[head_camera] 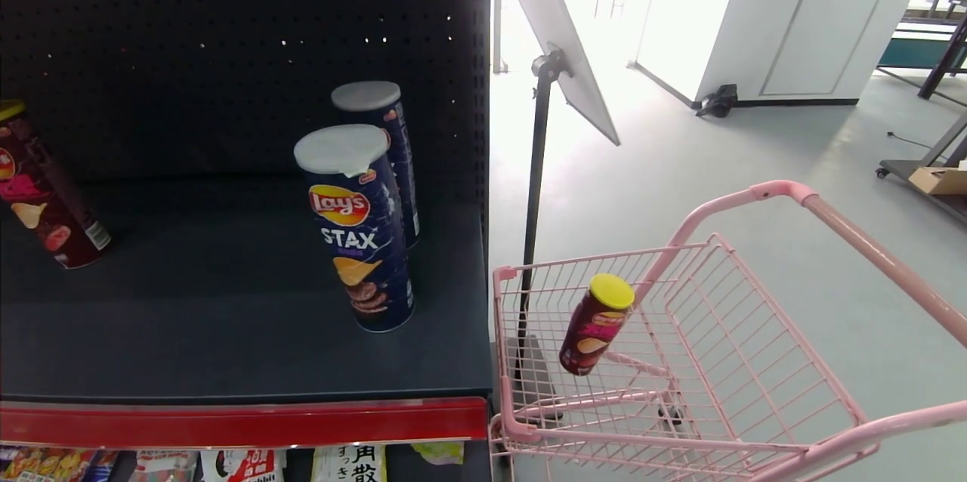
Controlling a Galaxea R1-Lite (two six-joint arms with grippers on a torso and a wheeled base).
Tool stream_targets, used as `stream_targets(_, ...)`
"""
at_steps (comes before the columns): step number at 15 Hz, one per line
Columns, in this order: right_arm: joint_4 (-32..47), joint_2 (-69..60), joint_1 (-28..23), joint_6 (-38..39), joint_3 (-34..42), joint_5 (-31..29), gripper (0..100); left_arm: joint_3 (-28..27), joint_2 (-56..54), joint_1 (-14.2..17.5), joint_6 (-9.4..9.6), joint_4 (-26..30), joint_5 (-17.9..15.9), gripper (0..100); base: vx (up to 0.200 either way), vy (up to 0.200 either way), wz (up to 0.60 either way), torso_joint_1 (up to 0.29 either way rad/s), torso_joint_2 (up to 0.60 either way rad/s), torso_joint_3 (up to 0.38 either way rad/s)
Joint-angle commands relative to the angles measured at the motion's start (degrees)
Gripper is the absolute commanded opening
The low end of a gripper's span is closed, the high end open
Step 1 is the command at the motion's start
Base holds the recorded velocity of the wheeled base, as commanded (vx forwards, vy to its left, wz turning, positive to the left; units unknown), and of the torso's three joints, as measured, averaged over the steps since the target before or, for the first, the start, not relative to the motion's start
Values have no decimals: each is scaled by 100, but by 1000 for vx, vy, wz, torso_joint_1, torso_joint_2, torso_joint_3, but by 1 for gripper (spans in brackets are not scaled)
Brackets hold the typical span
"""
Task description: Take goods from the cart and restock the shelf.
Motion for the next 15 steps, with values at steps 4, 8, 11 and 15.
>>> stream_targets(4, 0, 7, 7, -5, 0, 0, 100, 1, 4, 1, -2, 2, 1, 100, 0, 0, 0, -160, 388, 217)
stream_targets(8, 0, 7, 7, -5, 0, 0, 100, 1, 4, 1, -2, 2, 1, 100, 0, 0, 0, -210, 509, 300)
stream_targets(11, 0, 7, 7, -5, 0, 0, 100, 1, 4, 1, -2, 2, 1, 100, 0, 0, 0, -206, 533, 325)
stream_targets(15, 0, 7, 7, 4, 0, 9, 100, 1, 4, 1, -2, 2, 1, 100, 0, 0, 0, -182, 483, 306)
